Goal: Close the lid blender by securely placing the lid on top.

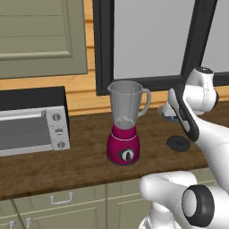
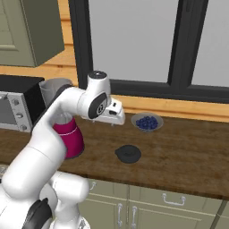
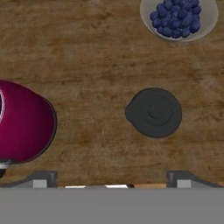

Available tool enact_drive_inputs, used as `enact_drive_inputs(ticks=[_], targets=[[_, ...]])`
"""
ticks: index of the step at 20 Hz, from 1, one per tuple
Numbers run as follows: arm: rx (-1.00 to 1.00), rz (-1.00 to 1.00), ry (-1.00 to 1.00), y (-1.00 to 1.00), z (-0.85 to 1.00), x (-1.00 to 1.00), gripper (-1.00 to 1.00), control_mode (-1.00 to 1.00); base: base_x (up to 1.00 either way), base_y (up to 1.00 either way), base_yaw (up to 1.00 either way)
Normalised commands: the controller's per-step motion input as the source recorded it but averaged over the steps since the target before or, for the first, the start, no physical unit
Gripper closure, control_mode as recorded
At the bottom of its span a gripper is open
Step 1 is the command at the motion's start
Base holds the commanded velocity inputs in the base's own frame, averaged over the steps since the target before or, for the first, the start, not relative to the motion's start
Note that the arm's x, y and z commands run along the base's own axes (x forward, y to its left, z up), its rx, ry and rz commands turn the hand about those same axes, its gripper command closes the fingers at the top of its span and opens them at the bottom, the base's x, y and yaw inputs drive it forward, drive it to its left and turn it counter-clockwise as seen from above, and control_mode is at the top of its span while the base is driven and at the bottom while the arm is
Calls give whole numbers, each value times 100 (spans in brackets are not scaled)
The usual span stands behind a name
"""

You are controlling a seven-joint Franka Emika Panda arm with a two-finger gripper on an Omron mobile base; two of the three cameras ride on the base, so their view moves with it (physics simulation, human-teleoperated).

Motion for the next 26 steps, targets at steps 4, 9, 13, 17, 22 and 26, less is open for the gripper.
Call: enact_drive_inputs(ticks=[4, 9, 13, 17, 22, 26], targets=[[0, 0, 0, -25, -41, 0, -100, -100, 0, 0, 0], [0, 0, 0, -35, -51, 0, -100, -100, 0, 0, 0], [0, 0, 4, -39, -58, 0, -100, -100, 0, 0, 0], [0, 0, 5, -27, -49, 5, -100, -100, 0, 0, 0], [0, 0, 5, -26, -42, 12, -100, -100, 0, 0, 0], [0, 0, 1, -22, -27, 18, -100, -100, 0, 0, 0]])
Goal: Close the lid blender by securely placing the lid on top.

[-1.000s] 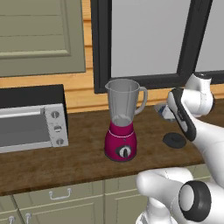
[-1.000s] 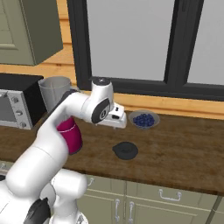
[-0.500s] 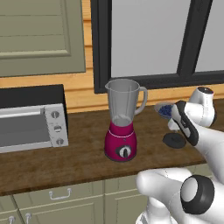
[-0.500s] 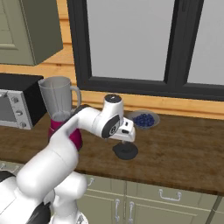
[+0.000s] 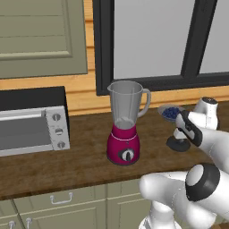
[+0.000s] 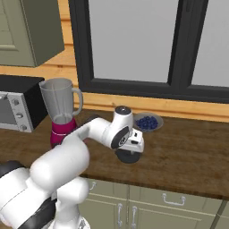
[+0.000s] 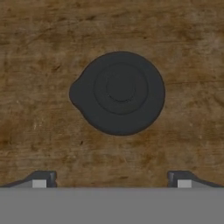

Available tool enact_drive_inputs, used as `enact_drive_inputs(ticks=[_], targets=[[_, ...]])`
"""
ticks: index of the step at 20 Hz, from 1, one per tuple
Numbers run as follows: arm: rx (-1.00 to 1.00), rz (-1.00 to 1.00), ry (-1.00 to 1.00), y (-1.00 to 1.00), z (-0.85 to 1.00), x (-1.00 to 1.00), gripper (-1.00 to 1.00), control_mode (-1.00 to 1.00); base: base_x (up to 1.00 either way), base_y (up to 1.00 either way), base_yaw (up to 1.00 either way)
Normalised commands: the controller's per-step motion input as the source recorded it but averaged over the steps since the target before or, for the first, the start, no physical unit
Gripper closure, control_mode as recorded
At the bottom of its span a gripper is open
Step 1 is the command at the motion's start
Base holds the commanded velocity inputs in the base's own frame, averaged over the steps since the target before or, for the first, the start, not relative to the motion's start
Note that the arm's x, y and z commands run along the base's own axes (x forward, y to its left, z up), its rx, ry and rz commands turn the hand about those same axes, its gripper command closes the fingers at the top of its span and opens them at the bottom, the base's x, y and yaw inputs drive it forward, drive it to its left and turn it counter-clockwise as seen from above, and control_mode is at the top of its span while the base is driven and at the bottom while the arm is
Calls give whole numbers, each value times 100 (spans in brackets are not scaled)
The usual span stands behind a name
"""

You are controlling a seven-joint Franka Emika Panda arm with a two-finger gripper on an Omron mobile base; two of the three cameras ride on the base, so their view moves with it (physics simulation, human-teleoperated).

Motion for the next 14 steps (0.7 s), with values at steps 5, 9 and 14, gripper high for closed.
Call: enact_drive_inputs(ticks=[5, 9, 14], targets=[[0, 0, 0, -14, -20, 16, -100, -100, 0, 0, 0], [0, 0, 0, -1, -15, 21, -100, -100, 0, 0, 0], [0, 0, 0, -2, -15, 22, -100, -100, 0, 0, 0]])
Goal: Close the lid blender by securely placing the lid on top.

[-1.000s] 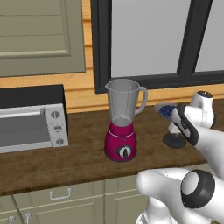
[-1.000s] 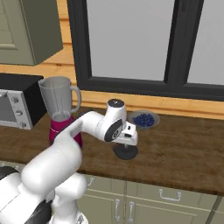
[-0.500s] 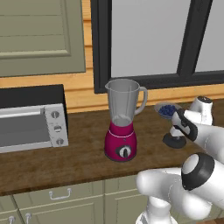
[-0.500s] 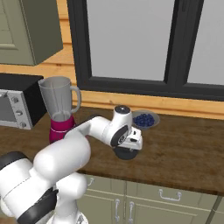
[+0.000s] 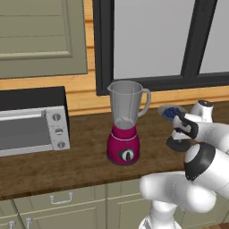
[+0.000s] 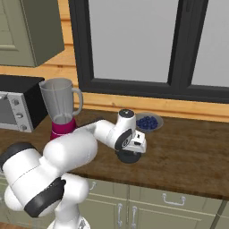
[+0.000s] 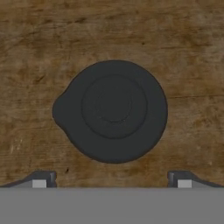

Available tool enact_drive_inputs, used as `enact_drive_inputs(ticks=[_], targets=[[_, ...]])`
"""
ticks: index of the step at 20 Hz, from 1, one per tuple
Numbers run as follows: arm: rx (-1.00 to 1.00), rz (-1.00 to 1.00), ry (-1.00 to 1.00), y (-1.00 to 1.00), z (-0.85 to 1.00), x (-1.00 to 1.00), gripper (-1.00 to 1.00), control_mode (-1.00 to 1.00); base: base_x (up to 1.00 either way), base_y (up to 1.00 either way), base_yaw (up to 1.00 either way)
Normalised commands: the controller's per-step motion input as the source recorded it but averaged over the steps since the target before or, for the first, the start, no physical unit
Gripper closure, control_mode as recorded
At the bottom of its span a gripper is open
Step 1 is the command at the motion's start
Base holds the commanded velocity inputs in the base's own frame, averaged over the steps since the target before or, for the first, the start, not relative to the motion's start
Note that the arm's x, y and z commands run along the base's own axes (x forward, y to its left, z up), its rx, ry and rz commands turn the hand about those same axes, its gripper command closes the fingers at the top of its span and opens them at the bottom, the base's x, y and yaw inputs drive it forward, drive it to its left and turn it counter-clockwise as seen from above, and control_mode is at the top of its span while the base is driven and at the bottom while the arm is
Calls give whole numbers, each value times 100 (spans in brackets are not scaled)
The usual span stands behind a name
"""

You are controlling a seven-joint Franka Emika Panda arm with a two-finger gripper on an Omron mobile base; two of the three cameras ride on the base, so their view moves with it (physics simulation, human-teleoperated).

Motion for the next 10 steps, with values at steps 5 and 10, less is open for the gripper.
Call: enact_drive_inputs(ticks=[5, 10], targets=[[0, 0, 0, -11, -13, 21, -100, -100, 0, 0, 0], [0, 0, 0, -3, -15, 20, -100, -100, 0, 0, 0]])
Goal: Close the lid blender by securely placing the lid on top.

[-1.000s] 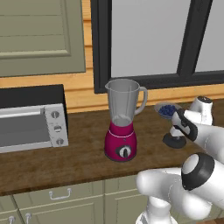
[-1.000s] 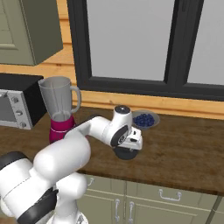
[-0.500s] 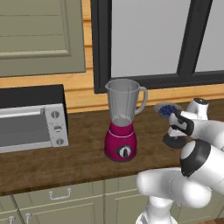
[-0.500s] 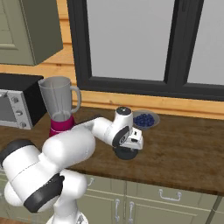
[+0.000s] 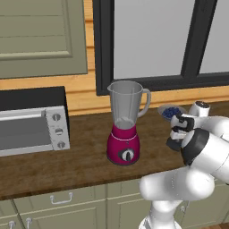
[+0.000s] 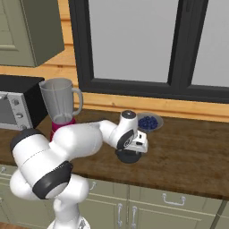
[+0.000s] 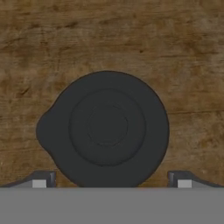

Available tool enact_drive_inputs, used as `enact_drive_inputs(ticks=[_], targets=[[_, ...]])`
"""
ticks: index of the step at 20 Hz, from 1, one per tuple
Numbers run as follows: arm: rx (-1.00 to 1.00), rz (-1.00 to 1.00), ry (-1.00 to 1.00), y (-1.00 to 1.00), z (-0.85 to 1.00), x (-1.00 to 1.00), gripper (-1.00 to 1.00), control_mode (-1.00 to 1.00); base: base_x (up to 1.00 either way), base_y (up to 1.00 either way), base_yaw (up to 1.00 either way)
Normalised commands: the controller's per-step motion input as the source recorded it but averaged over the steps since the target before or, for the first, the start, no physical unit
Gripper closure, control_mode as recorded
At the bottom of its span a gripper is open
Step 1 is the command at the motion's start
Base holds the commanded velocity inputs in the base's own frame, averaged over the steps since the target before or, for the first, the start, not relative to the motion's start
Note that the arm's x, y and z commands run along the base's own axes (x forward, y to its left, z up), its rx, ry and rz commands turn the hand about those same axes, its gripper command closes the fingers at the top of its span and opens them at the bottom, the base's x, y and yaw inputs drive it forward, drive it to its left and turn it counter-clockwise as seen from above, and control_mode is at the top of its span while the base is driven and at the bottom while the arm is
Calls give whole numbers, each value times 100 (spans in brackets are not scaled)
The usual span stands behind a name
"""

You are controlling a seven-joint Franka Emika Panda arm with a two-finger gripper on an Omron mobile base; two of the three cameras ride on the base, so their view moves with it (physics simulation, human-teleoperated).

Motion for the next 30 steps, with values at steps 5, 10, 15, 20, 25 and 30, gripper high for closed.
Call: enact_drive_inputs(ticks=[5, 10, 15, 20, 25, 30], targets=[[0, 0, 0, 0, -20, 14, -100, -100, 0, 0, 0], [0, 0, 0, 0, -25, 9, -100, -100, 0, 0, 0], [0, 0, 0, 0, -27, 8, 100, -100, 0, 0, 0], [0, 0, 0, 0, -27, 11, 100, -100, 0, 0, 0], [0, 0, 0, 0, -27, 13, 100, -100, 0, 0, 0], [-2, 0, 0, 9, -38, 8, 100, -100, 0, 0, 0]])
